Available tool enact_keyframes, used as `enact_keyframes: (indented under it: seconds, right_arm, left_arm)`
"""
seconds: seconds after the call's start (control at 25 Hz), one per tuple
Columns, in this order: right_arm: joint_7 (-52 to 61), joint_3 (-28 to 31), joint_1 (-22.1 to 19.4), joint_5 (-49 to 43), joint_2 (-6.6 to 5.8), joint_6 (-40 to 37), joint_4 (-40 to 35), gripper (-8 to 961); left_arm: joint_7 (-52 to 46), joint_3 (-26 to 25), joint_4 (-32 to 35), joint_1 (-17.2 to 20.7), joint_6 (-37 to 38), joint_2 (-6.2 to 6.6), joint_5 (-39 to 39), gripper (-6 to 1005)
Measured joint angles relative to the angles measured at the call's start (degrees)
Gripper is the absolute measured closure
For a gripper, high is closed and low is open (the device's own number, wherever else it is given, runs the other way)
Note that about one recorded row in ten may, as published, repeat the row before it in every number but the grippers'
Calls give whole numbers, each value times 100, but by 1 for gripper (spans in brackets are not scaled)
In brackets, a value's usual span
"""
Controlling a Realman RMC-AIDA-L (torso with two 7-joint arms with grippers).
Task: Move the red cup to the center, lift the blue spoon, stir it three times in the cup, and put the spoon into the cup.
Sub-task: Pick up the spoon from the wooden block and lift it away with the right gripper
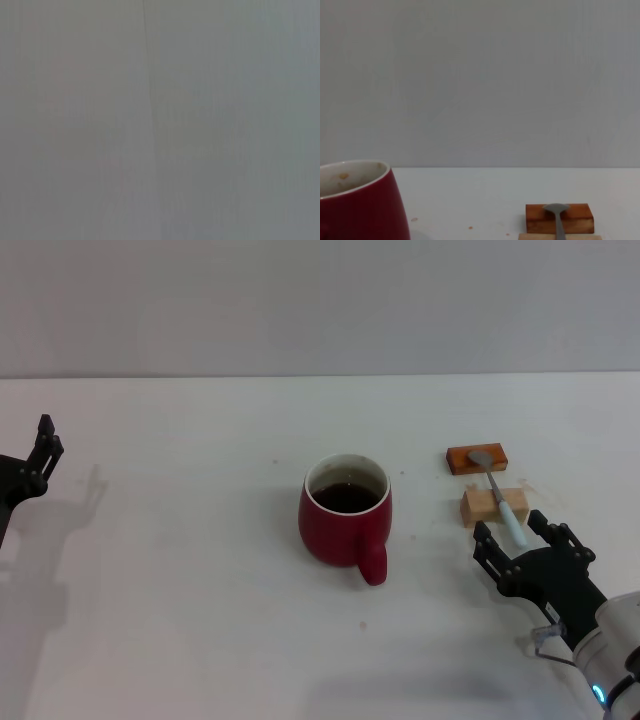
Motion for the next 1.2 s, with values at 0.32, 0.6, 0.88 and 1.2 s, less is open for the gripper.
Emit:
enact_keyframes:
  seconds: [0.32,0.6,0.88,1.2]
  right_arm:
    - [1,9,49,5,-3,3,0,276]
    - [111,3,52,18,-17,11,0,282]
    - [207,-16,104,18,-28,23,-83,461]
    - [210,-12,151,18,-18,98,-122,463]
  left_arm:
    - [0,0,0,0,-7,1,0,159]
    - [0,0,0,0,-18,1,0,159]
    - [0,-8,0,0,-21,0,0,159]
    - [0,-9,0,-18,-21,0,0,159]
